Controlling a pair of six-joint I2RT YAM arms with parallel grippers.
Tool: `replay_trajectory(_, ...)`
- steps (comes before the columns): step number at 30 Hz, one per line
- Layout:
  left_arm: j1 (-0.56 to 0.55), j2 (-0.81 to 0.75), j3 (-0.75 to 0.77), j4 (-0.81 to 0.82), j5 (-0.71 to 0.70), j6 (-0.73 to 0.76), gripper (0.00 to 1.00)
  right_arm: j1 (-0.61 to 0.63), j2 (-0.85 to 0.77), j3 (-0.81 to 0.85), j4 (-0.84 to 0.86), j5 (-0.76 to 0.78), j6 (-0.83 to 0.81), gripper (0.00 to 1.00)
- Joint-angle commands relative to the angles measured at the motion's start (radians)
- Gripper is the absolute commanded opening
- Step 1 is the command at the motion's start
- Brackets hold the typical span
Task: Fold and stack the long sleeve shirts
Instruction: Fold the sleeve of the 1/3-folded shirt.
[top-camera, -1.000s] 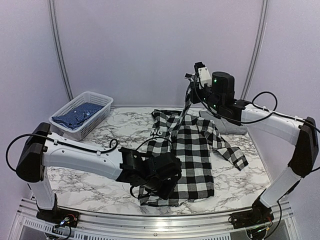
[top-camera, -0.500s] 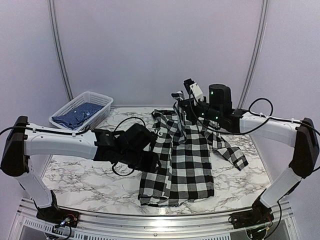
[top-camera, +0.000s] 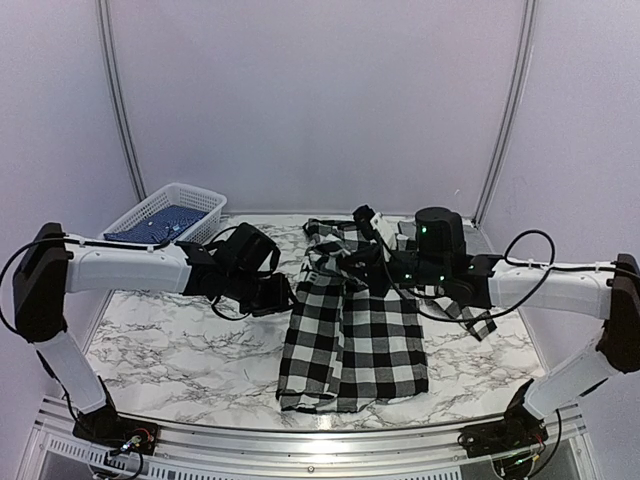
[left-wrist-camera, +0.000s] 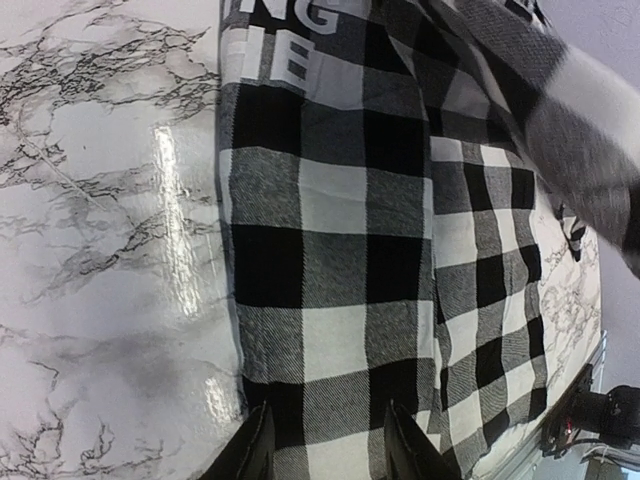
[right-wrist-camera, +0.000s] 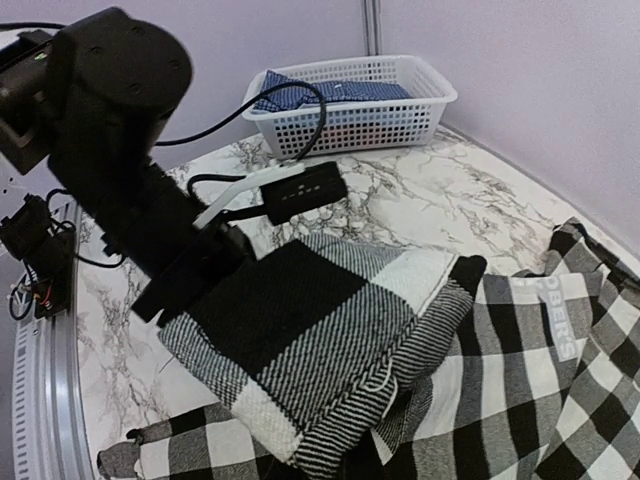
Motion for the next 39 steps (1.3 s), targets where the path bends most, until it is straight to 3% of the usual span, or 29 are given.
replay_trajectory(1,0.048,0.069,0.035,0.048,0.067,-0.004,0.38,0.039,-0.033,-0.054,0.030,-0.080,0.055,0.00)
replay_trajectory(8,0.065,0.139,0.089,0.056,0.105,0.006,0.38,0.059,-0.012,-0.137,0.085,-0.120,0.110,0.01)
replay_trajectory(11,0.065,0.149,0.093,0.060,0.114,0.006,0.38,0.080,0.031,-0.119,0.053,-0.120,0.083,0.12)
replay_trajectory(16,0.066,0.141,0.070,0.065,0.121,0.006,0.38,0.090,0.034,-0.131,0.005,-0.123,0.076,0.44)
replay_trajectory(21,0.066,0.106,0.028,0.069,0.110,0.014,0.38,0.106,-0.011,-0.149,-0.032,-0.098,0.080,0.60)
replay_trajectory(28,0.053,0.073,-0.009,0.085,0.165,0.029,0.40,0.115,-0.030,-0.161,-0.054,-0.075,0.119,0.66)
replay_trajectory(36,0.034,-0.050,-0.130,0.114,0.186,0.085,0.45,0.161,0.031,-0.129,-0.217,0.114,0.175,0.71)
replay_trajectory(39,0.010,-0.067,-0.157,0.141,0.215,0.107,0.46,0.164,0.032,-0.143,-0.204,0.140,0.212,0.72)
